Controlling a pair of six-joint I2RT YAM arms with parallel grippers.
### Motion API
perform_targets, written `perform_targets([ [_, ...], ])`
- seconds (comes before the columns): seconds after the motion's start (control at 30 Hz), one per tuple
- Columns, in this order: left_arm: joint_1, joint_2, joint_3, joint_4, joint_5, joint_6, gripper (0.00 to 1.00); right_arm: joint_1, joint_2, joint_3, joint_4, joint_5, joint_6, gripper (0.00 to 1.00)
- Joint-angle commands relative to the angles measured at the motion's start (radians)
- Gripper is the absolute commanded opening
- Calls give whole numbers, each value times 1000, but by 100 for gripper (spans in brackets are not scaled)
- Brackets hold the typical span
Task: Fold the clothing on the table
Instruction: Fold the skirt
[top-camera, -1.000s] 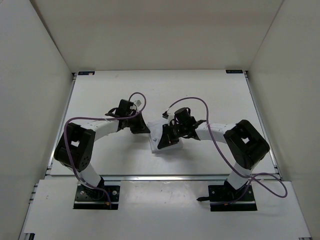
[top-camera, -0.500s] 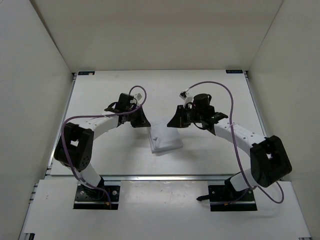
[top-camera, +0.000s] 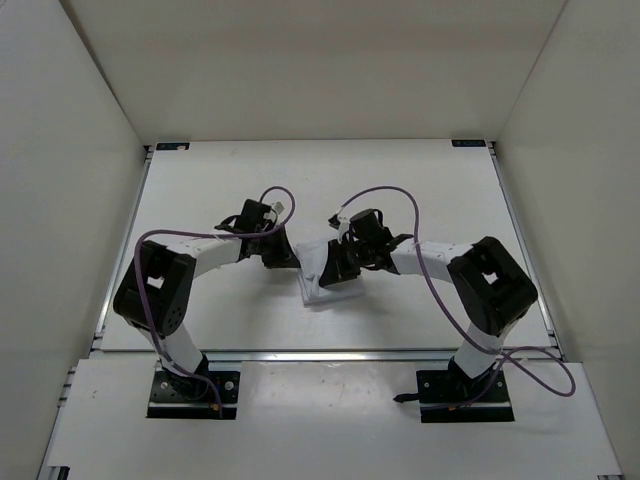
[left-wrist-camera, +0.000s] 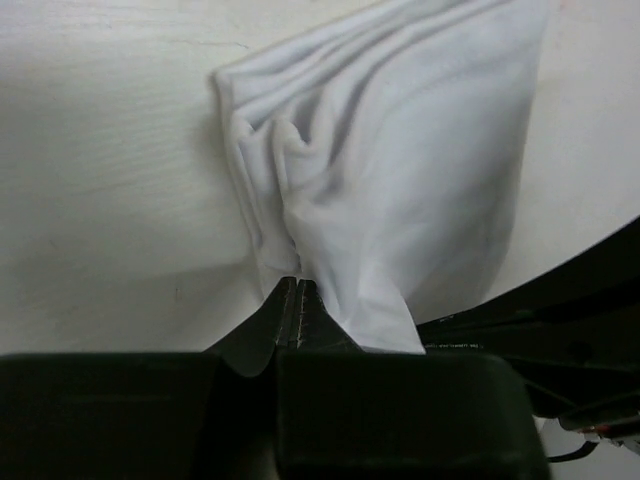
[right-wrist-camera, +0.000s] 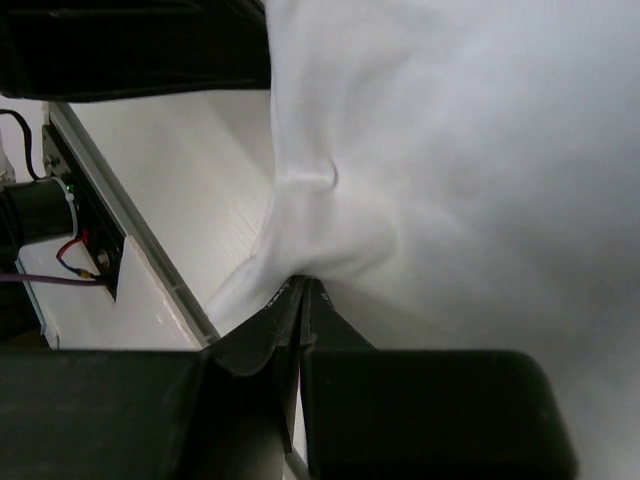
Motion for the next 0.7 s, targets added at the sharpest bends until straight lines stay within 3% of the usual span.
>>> perform_targets([
  [0.0,12,40,54,44,-20,-7,0,23,34,49,114,-15,0,0],
  [0.4,47,130,130,29,11,-4,0,118,140,79,202,-62,7,0],
  [0.67,76,86,159,-29,18,45,0,28,163,188,124,-65,-16,0],
])
